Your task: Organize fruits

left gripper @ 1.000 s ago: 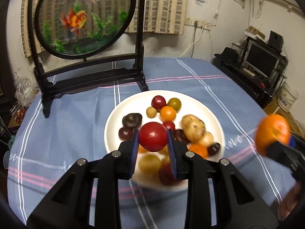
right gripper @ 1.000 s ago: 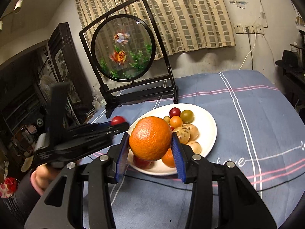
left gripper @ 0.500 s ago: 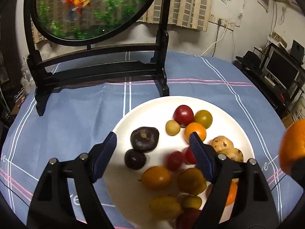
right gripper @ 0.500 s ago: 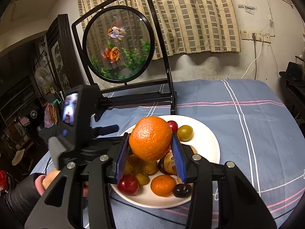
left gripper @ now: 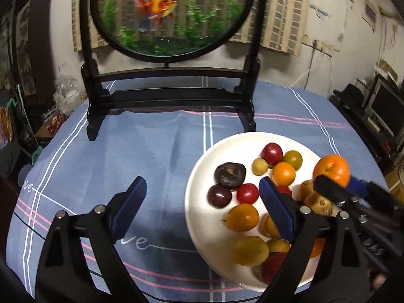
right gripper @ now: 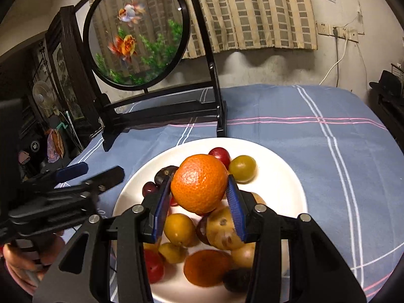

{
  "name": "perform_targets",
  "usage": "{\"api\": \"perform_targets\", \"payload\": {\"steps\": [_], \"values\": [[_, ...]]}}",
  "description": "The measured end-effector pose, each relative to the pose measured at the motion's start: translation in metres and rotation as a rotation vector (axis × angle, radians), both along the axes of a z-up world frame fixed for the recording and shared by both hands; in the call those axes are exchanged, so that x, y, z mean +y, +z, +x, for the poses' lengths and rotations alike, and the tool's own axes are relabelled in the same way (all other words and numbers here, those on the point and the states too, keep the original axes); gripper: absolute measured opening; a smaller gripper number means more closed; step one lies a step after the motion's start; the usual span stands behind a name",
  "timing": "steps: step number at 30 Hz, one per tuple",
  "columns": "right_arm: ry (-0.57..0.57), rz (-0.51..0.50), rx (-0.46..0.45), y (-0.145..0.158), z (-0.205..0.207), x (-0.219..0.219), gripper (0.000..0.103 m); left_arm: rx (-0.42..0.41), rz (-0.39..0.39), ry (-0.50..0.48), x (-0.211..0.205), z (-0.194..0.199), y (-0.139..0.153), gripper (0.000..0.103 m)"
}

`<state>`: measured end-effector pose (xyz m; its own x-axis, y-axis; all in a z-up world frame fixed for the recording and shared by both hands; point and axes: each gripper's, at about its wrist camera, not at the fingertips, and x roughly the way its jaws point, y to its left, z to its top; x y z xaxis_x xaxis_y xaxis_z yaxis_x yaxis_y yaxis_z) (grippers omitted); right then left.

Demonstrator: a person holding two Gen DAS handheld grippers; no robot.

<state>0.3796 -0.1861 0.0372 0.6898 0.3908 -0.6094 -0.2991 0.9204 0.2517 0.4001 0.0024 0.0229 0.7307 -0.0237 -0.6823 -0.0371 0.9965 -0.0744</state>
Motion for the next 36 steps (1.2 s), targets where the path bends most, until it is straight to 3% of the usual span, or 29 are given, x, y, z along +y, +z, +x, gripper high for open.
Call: {"api": "perform_targets", "payload": {"steps": [6,11,20,21,23,26,36], "values": [[0.037,-0.010,0.036,-0.007,0.009,0.013,0.047,0.003,-0.013,0.004,0.005,0.002,0.000,0.092],[0.015,-0.032,-0.004,0.003,0.002,0.009,0.065,-0.003,-0.011,0.003,0.003,0.000,0.001,0.092],[0.001,-0.037,-0.020,0.018,-0.011,0.000,0.068,-0.012,-0.014,0.006,0.000,-0.009,0.011,0.094],[-0.005,-0.039,-0.023,0.020,-0.014,-0.003,0.071,-0.017,-0.016,0.008,0.001,-0.012,0.013,0.096],[-0.033,-0.037,-0.050,0.026,-0.024,-0.010,0.101,-0.024,-0.015,0.014,0.002,-0.019,0.017,0.096],[-0.074,-0.022,-0.098,0.035,-0.042,-0.022,0.102,-0.017,-0.019,0.010,0.003,-0.034,0.022,0.096],[-0.028,-0.001,-0.037,0.043,-0.104,-0.040,0.102,-0.021,0.020,-0.021,-0.009,-0.111,0.036,0.096]]}}
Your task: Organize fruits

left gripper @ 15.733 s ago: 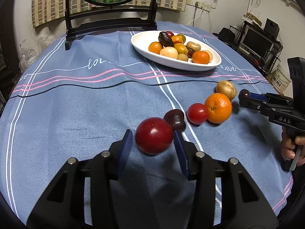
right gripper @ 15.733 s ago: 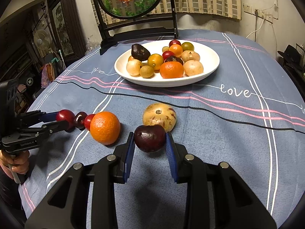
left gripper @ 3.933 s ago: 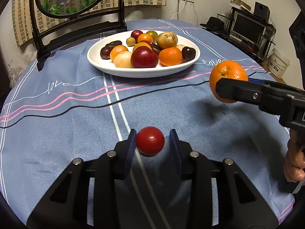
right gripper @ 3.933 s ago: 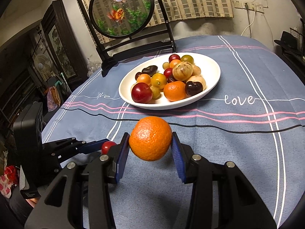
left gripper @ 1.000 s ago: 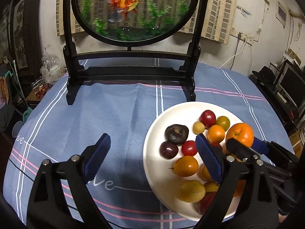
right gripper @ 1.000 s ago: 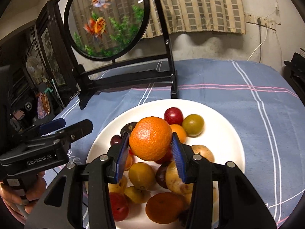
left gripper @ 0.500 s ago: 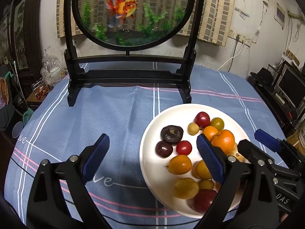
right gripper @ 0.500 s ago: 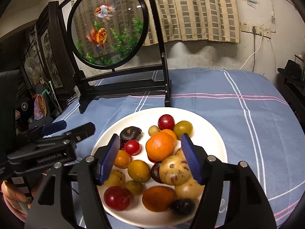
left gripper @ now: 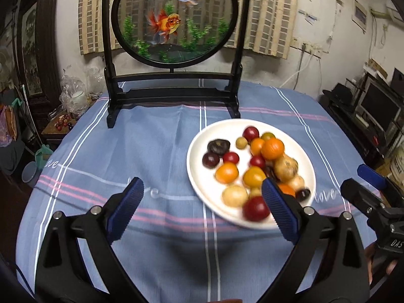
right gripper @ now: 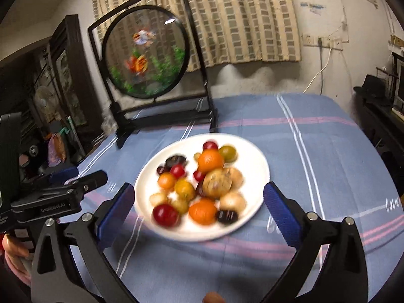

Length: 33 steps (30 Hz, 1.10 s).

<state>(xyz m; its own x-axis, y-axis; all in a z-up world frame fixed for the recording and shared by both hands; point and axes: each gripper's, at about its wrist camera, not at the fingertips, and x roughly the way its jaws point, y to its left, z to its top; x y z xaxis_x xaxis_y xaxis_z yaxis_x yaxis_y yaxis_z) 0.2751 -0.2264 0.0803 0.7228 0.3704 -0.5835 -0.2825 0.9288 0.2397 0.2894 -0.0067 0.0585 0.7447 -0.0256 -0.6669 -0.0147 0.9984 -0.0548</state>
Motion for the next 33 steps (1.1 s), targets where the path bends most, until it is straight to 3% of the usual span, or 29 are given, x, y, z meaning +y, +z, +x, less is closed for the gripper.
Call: {"api": "perform_targets", "payload": {"steps": [8,16,25,33], "values": [[0.030,-0.109,0.004,0.001,-0.076,0.001,0.102,0.000,0.003,-0.034,-0.007,-0.078,0.003,0.096],[0.015,-0.144,0.022,-0.004,-0.129,-0.005,0.102,-0.001,0.005,-0.033,-0.003,-0.143,-0.004,0.096],[-0.003,-0.179,0.040,-0.016,-0.157,-0.005,0.102,-0.012,0.055,-0.060,-0.008,-0.182,-0.014,0.096],[-0.008,-0.171,0.044,-0.017,-0.164,-0.008,0.102,-0.019,0.070,-0.064,-0.011,-0.188,-0.014,0.096]]}}
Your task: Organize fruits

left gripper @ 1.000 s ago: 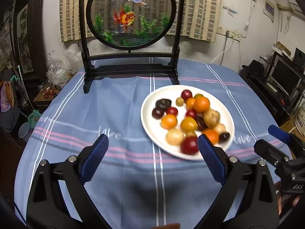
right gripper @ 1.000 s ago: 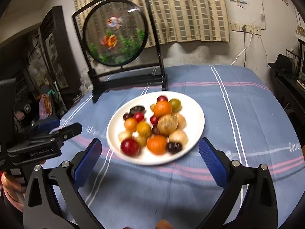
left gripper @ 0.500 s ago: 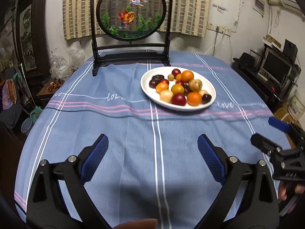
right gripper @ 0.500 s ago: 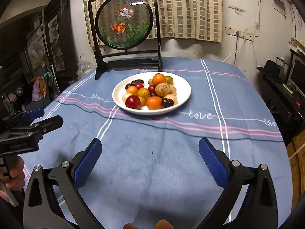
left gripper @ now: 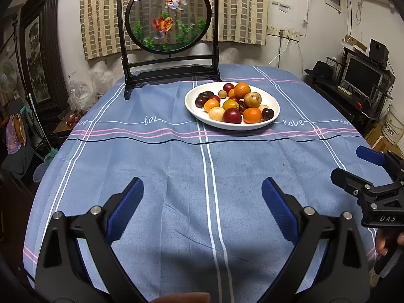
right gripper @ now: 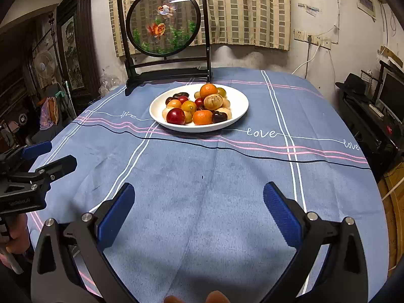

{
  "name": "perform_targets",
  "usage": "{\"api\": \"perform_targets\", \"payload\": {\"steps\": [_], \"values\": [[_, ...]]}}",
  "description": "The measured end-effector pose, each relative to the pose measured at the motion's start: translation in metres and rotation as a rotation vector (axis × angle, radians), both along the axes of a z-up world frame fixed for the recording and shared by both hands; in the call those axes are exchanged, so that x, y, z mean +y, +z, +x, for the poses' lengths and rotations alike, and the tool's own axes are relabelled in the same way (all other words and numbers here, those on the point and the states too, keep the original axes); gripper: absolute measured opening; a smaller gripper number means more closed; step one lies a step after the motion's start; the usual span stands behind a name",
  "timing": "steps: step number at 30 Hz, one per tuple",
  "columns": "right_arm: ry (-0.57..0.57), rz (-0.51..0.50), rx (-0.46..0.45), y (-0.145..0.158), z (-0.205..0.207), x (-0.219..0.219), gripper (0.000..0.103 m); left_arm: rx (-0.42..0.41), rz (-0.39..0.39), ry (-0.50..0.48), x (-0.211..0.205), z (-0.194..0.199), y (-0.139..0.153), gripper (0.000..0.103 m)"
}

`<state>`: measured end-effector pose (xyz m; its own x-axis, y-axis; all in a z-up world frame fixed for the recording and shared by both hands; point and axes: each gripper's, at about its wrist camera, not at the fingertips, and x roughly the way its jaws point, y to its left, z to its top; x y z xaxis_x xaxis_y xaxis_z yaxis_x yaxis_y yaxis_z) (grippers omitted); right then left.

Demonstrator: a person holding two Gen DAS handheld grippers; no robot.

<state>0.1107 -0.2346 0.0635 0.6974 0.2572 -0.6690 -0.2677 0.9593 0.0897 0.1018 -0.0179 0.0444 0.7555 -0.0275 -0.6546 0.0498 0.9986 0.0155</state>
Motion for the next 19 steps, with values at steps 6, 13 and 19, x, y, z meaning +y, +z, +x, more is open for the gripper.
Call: {"api": "perform_targets", "payload": {"steps": [6,13,19], "values": [[0.000,-0.001,0.000,-0.0006,-0.0011,-0.0006,0.102,-0.001,0.000,-0.001,-0.0010,-0.0005,-0.0005,0.096],[0.005,0.000,0.000,-0.0005,-0.0025,-0.0002,0.102,-0.003,0.000,-0.007,-0.0013,0.0001,-0.0004,0.096],[0.007,0.001,0.001,-0.0009,-0.0016,0.0008,0.102,0.008,-0.001,-0.003,-0.0007,0.0039,-0.0025,0.096]]}}
